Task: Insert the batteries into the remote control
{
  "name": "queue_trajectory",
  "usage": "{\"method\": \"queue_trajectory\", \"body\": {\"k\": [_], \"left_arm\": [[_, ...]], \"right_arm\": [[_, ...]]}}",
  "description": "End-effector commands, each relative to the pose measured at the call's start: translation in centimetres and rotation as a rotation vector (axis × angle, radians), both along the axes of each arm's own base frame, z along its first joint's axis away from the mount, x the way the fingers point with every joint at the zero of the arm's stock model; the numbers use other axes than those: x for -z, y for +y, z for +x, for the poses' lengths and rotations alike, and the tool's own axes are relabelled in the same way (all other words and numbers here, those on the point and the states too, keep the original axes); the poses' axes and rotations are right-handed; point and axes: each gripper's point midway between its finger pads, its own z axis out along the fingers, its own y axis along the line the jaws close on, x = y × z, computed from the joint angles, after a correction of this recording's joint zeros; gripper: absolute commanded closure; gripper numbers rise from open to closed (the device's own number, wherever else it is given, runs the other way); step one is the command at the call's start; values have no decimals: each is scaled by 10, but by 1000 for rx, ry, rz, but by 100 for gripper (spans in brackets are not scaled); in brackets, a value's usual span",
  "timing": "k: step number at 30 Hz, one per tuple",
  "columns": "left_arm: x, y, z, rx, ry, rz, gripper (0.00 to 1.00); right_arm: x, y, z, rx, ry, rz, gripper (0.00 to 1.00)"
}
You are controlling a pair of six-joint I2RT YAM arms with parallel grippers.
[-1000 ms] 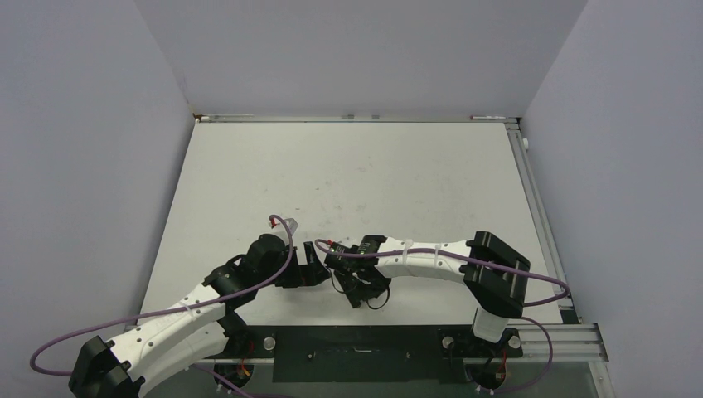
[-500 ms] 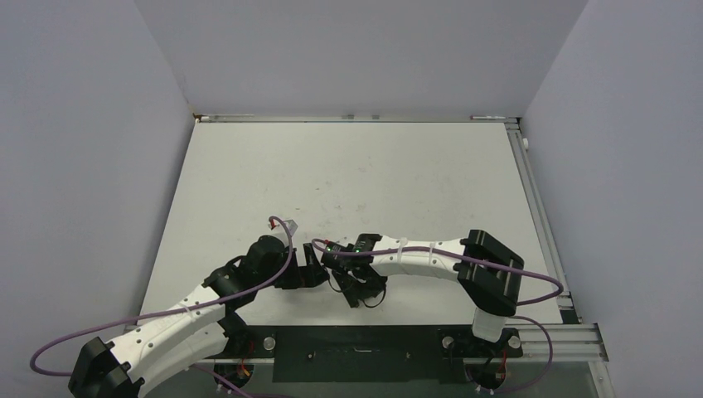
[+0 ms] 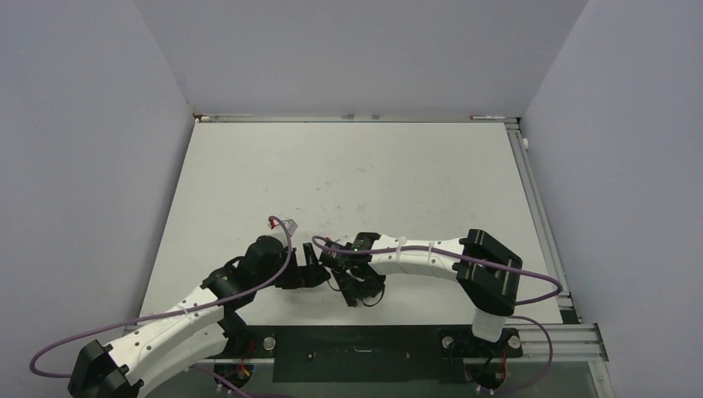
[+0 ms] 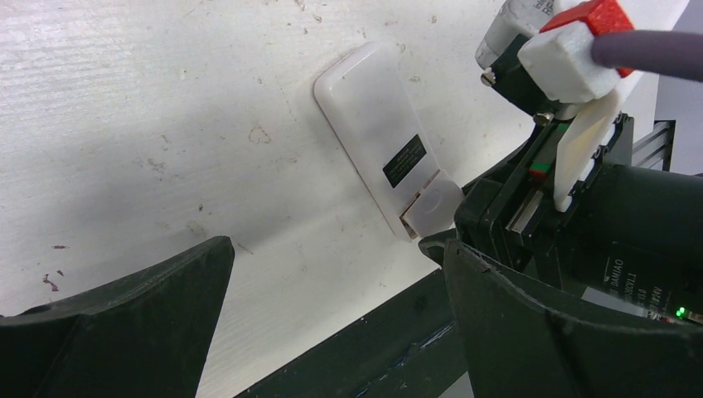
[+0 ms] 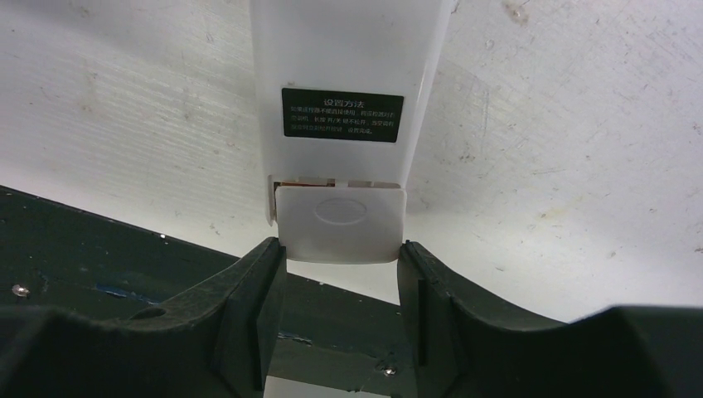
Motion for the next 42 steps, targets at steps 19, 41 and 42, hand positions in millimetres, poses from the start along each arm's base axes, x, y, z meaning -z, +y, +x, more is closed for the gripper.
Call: {"method": "queue_trajectory", "body": {"k": [19, 41, 42], "left_arm": [[-16, -9, -1, 25, -48, -80, 4], [-17, -11, -4, 37, -51, -89, 4], [-16, -11, -4, 38, -50, -88, 4]], "right_arm": [[-2, 15, 13, 101, -52, 18, 80], [-6, 9, 23, 158, -83, -5, 80], [-5, 8, 23, 157, -84, -8, 80]]}}
